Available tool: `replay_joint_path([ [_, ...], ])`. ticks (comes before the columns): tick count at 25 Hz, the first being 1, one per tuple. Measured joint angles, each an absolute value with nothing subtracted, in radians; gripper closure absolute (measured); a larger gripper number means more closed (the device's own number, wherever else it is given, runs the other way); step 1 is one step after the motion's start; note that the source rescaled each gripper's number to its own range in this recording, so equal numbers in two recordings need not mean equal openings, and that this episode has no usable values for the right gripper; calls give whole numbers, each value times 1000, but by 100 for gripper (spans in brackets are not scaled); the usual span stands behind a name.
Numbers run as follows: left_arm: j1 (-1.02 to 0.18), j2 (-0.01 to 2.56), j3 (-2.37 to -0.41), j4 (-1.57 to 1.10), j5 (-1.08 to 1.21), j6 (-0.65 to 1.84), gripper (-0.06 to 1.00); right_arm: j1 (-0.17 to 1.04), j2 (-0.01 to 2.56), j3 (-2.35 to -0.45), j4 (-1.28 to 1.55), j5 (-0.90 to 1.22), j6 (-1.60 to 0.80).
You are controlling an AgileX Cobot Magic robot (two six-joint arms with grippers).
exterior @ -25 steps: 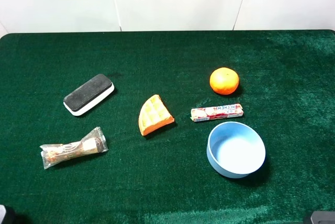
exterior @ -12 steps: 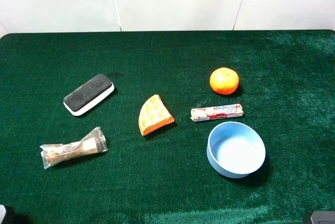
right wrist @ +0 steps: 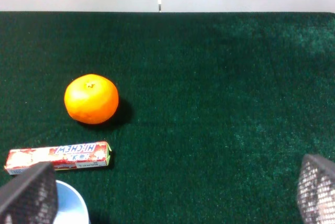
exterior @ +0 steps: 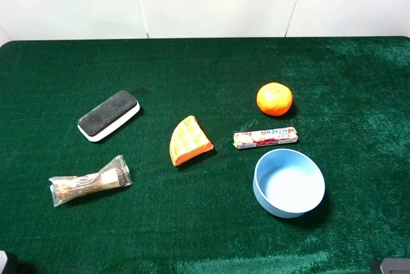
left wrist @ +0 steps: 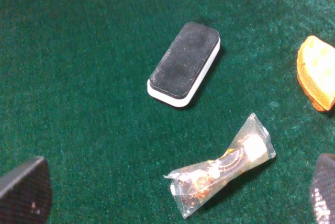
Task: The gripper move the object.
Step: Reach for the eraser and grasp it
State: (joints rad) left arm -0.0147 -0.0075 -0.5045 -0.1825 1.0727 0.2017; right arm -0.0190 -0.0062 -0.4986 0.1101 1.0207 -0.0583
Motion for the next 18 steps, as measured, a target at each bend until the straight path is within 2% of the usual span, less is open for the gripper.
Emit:
replay_joint_path([
  [8,-15,5,-504,-183,1073,202,-6,-19,-6,-499,110,1021,-58],
  [18,-15,227,-513,-206,1038,199,-6,-19,-6,-499,110,1021,-58],
])
